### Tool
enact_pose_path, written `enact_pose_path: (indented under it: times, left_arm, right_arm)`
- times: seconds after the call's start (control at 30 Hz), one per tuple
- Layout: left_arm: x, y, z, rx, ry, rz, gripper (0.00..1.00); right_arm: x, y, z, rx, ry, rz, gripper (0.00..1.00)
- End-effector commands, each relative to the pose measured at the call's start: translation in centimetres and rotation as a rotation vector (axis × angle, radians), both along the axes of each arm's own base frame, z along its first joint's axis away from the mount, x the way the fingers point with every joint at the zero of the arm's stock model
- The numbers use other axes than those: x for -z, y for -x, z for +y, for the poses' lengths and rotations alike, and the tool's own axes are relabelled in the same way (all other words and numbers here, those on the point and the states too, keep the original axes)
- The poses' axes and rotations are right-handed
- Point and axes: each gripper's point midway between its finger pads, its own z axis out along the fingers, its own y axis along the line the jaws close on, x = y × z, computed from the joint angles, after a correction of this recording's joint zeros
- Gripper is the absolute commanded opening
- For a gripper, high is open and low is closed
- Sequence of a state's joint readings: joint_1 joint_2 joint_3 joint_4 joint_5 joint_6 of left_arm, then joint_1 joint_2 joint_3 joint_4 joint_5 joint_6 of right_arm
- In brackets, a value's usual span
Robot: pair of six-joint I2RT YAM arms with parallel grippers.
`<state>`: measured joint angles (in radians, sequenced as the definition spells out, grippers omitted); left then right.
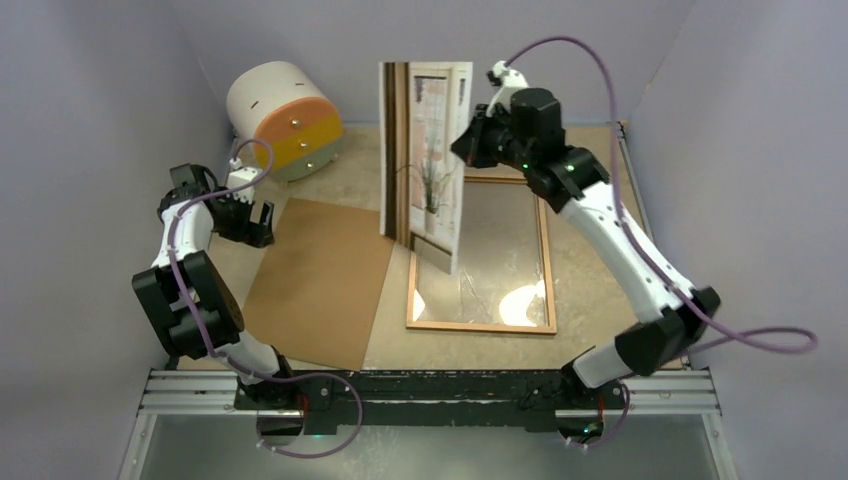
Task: Put the photo into the frame
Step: Pick up the photo at the center of the board, then turn over the photo from the photo frame.
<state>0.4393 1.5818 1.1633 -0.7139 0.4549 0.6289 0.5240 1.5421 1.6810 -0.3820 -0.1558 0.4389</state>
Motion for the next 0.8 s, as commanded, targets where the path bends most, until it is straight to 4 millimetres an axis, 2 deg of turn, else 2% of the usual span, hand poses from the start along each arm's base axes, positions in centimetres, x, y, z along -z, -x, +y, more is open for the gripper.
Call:
enact_pose_path:
  times: [0.0, 0.13, 0.2, 0.23, 0.33, 0.43, 0.5, 0.63, 0.77]
  left_arm:
    - [-2.6, -2.1, 1.7, -0.049, -0.054, -0.081, 0.96]
    - [-1.7, -2.4, 2.2, -0.067, -0.059, -0.053, 0.96]
    - [-1.3, -2.5, 2.2, -0.077, -0.048, -0.047, 0.96]
    - [-1.2, -2.5, 2.2, -0.083, -0.041, -0.046, 0.96]
    - [-1.2, -2.8, 1.9, -0.092, -0.02, -0.049, 0.96]
    - [-1.2, -2.7, 1.8, -0.093, -0.01, -0.048, 0.96]
    - [-0.9, -2.6, 1.8, -0.095, -0.012, -0.04, 0.97]
    - [-0.7, -2.3, 1.9, -0.096, -0.021, -0.031, 0.99]
    - [-1.0, -2.3, 2.0, -0.096, -0.03, -0.039, 1.0]
  right_arm:
    - [-3.4, 1.7, -10.0, 0.314, 0.261, -0.168, 0.0]
    - [-6.9, 3.5, -13.5, 0.414, 0.298, -0.257, 0.0]
    - [-8.1, 3.5, -14.5, 0.454, 0.315, -0.278, 0.0]
    - [-7.8, 3.4, -14.3, 0.449, 0.322, -0.263, 0.0]
    - [-4.7, 2.6, -12.9, 0.396, 0.365, -0.159, 0.0]
    - [-1.3, 2.0, -10.5, 0.324, 0.413, -0.069, 0.0]
    - [1.5, 1.4, -8.5, 0.289, 0.493, -0.006, 0.0]
    - [5.7, 1.0, -4.2, 0.228, 0.668, 0.052, 0.0]
    - [9.4, 0.8, 0.5, 0.148, 0.708, 0.118, 0.0]
